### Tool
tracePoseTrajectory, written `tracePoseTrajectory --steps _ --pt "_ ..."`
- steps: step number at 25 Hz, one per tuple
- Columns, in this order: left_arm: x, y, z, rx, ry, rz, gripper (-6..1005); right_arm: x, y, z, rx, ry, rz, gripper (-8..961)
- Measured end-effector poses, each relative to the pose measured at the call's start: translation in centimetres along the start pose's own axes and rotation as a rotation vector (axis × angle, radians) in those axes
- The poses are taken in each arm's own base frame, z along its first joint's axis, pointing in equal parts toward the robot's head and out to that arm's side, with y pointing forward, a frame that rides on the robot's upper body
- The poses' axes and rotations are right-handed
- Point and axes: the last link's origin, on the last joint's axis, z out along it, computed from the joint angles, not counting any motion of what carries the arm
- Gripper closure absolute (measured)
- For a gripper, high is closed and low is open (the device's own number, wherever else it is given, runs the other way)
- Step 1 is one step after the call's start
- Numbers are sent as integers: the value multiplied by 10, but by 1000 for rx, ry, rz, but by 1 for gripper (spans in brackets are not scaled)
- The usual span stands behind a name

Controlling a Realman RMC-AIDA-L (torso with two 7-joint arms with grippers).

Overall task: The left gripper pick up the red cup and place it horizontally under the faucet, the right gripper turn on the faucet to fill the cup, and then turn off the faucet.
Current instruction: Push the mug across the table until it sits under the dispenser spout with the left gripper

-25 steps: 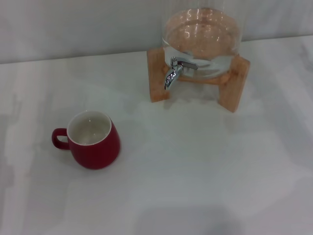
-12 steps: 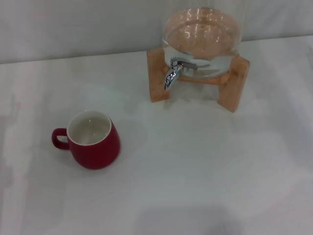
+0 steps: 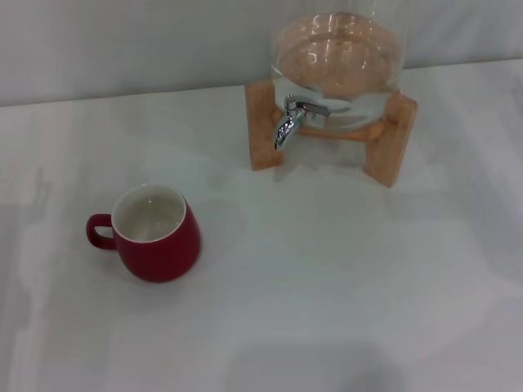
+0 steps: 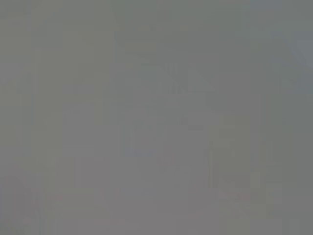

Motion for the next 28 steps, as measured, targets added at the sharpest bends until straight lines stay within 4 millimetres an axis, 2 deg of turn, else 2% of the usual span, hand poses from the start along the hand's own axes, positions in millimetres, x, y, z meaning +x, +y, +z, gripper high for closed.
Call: tracePoseTrajectory --steps 16,28 --pt "-24 22 -58 -114 -113 -23 167 2 0 6 6 30 -12 311" --pt "-32 41 -79 -189 -175 -44 166 0 0 8 4 24 -15 311"
